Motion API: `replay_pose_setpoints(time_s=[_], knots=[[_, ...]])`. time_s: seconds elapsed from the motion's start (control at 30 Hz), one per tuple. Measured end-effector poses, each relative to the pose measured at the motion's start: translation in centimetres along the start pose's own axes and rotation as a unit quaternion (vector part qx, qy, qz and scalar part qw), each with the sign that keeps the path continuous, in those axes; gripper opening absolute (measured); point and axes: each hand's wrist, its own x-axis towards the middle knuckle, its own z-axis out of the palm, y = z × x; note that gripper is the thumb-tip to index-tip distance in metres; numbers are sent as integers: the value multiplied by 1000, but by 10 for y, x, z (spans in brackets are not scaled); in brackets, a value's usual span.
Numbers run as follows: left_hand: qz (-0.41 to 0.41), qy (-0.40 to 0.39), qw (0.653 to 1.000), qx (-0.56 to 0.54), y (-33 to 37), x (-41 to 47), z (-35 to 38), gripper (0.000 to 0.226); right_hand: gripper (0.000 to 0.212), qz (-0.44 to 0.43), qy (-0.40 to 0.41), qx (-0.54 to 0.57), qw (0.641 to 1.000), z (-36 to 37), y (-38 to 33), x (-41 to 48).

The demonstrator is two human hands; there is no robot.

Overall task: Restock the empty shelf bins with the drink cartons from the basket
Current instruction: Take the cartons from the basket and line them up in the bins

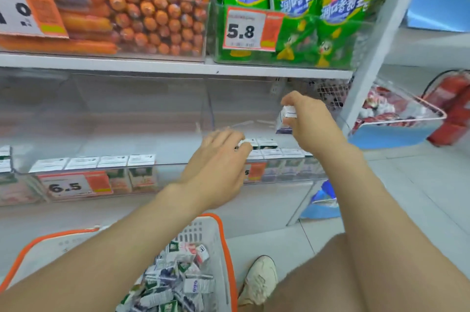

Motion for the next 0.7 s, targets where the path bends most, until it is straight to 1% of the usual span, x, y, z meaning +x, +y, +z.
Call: replay_pose_setpoints(time_s=[0.07, 0.17, 0.33, 0.43, 0.5, 0.53, 0.6, 0.63, 0.67, 0.7], knots=[[3, -13, 999, 37, 5, 3, 9, 33, 37, 5, -49, -36, 998, 9, 12, 4], [-4, -25, 998, 65, 8, 1, 19, 31, 37, 3, -128, -12, 992, 21, 21, 6], [1, -29, 998, 48, 5, -2, 23, 38, 34, 13, -189, 3, 982, 32, 34, 6], [10, -41, 999, 5, -3, -3, 20, 38, 41, 35, -217, -10, 975, 31, 30, 1], [17, -34, 998, -51, -8, -4, 15, 36, 48, 40, -208, -12, 977, 27, 16, -3], [16, -25, 996, -87, -10, -6, 11, 35, 48, 26, -185, -13, 982, 23, 6, -7], [4, 18, 990, -143, -13, -13, 2, 37, 41, -19, -118, 4, 993, 11, -23, -21], [0, 53, 987, -152, -14, -20, -4, 39, 38, -43, -99, 27, 994, 4, -41, -32], [-5, 90, 984, -153, -15, -28, -8, 39, 35, -71, -103, 51, 991, 0, -60, -44], [-12, 117, 981, -152, -18, -40, -10, 38, 33, -103, -127, 64, 984, -1, -79, -59]])
